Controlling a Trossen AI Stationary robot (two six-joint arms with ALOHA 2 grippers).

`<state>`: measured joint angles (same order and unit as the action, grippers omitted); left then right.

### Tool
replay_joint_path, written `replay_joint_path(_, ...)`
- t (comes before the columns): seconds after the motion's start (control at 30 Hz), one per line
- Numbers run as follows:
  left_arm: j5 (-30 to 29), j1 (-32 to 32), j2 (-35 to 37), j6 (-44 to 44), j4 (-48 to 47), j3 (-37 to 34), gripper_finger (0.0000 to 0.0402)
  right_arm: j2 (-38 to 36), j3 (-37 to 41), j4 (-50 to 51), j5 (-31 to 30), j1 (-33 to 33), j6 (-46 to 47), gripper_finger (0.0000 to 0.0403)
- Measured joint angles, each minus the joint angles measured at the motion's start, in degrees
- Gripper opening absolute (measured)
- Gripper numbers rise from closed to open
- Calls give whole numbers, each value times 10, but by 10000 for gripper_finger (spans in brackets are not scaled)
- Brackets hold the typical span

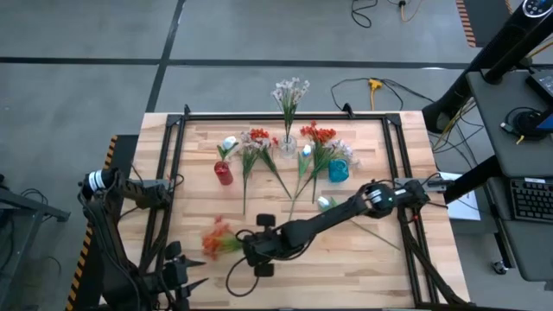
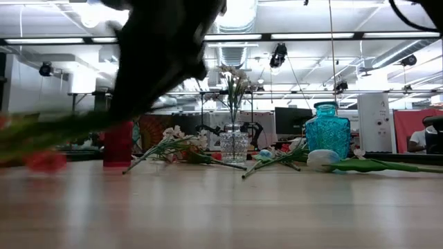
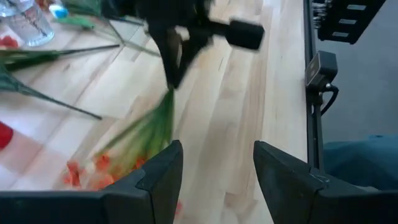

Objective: Sort flowers into vase by color
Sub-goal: Put the bottom orange flowers into the blue vase

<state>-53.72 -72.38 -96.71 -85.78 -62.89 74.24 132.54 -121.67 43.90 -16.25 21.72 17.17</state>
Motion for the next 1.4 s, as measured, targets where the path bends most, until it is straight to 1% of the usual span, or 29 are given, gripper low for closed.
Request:
replay_joint_path(0.1, -23, -1, 3, 17, 0, 0, 180, -37, 7, 47, -19, 3, 0, 18)
replay_joint_path(0.2, -43, -2, 3, 35, 1, 0, 180, -87, 38, 62, -24, 4, 3, 18)
replay_joint_path(0.33, -44, -5, 3, 37, 4, 0, 180, -171, 127, 52, -62, 4, 24, 18)
replay_joint_path(0.4, -53, -6, 3, 39, 5, 0, 180, -220, 194, 5, -84, 5, 35, 18)
replay_joint_path(0.47, -76, -7, 3, 47, 8, 0, 180, -270, 272, -75, -103, 8, 38, 18)
replay_joint_path(0.53, -111, -7, 3, 66, 10, 0, 180, -315, 354, -182, -108, 10, 20, 18)
replay_joint_path(0.67, -172, 10, 3, 105, 10, 0, 180, -376, 513, -459, -107, 9, -40, 18)
replay_joint_path(0.83, -177, 59, 5, 162, 6, 0, 180, -397, 671, -818, -106, -3, -145, 18)
replay_joint_path(0.9, -168, 83, 6, 192, 6, 0, 180, -392, 718, -945, -94, -9, -175, 18)
replay_joint_path(0.97, -159, 106, 7, 226, 9, -1, 180, -386, 754, -1054, -67, -15, -195, 18)
replay_joint_path(1.03, -152, 130, 10, 269, 20, -1, 177, -377, 777, -1132, -40, -23, -203, 18)
replay_joint_path(1.07, -139, 140, 12, 290, 26, -1, 175, -375, 785, -1159, -29, -25, -204, 18)
replay_joint_path(1.13, -109, 163, 17, 336, 53, 0, 170, -375, 792, -1182, -14, -27, -202, 18)
replay_joint_path(1.23, -37, 189, 23, 433, 131, 0, 159, -380, 791, -1181, 2, -23, -202, 18)
replay_joint_path(1.3, 5, 197, 23, 523, 194, 1, 150, -388, 790, -1181, 17, -16, -203, 18)
replay_joint_path(1.4, 42, 199, 24, 672, 310, 1, 135, -408, 790, -1183, 37, -5, -211, 18)
